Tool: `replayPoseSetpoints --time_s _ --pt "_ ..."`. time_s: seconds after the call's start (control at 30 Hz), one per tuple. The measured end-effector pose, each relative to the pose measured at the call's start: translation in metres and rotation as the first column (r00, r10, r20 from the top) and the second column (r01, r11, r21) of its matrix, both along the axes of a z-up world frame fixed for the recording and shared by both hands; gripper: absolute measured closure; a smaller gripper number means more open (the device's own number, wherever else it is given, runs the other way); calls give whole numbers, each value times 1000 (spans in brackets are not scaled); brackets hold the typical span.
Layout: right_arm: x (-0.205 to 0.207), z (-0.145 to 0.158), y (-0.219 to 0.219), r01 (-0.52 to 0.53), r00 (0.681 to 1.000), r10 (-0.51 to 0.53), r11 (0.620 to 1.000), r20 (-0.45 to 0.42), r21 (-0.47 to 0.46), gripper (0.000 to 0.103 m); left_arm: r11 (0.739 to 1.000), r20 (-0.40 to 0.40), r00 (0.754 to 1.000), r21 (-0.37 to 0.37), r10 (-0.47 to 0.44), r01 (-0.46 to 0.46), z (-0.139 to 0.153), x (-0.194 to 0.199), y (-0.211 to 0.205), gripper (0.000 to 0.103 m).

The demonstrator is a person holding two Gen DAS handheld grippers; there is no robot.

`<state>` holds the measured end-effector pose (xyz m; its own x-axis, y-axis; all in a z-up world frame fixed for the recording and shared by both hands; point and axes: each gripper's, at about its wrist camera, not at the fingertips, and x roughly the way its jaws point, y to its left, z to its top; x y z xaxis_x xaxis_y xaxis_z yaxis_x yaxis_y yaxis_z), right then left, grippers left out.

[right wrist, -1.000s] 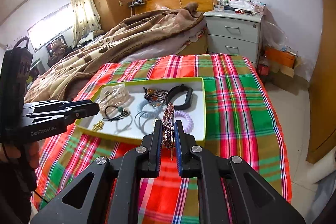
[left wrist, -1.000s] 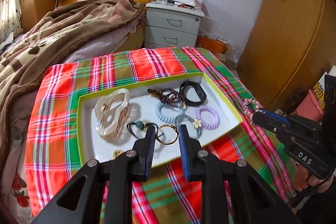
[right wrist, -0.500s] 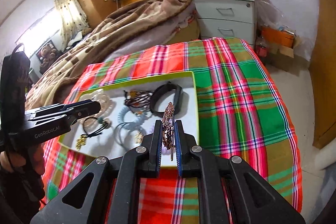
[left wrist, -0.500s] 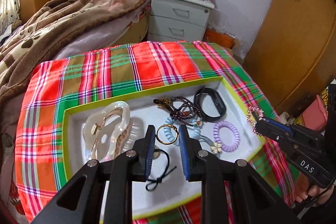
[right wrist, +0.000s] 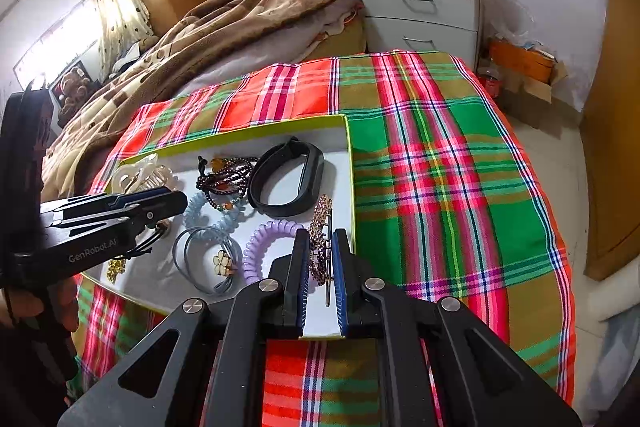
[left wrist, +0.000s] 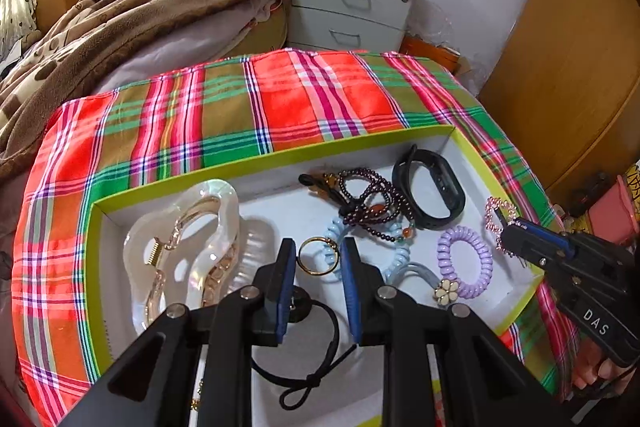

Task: Organize jewelry
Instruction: 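Carry the pink keychain and gold ring over the box with both grippers, then open both grippers to drop the keychain and ring into the box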

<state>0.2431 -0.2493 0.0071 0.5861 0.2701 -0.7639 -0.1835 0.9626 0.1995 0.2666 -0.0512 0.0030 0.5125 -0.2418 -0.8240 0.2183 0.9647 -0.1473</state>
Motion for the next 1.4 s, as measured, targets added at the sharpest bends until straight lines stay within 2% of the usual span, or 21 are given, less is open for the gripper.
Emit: replayPoseSetpoints --time_s 0.23,0.6,1.07,1.4 --pt "2 0 7 -16 1000 16 1000 1 -26 92 1000 -8 1000 -5 4 -4 -4 2 0 79" --pt "7 -8 11 -35 999 35 999 -35 -15 92 1000 -19 1000 -14 5 -6 -4 4 0 79" --pt "10 -8 13 -34 999 33 999 -31 -34 91 1000 -24 1000 -2 14 -14 -6 2 -1 69" --pt "7 -3 16 -36 999 36 999 -6 -24 81 1000 -17 1000 5 8 -8 -1 -3 -4 61"
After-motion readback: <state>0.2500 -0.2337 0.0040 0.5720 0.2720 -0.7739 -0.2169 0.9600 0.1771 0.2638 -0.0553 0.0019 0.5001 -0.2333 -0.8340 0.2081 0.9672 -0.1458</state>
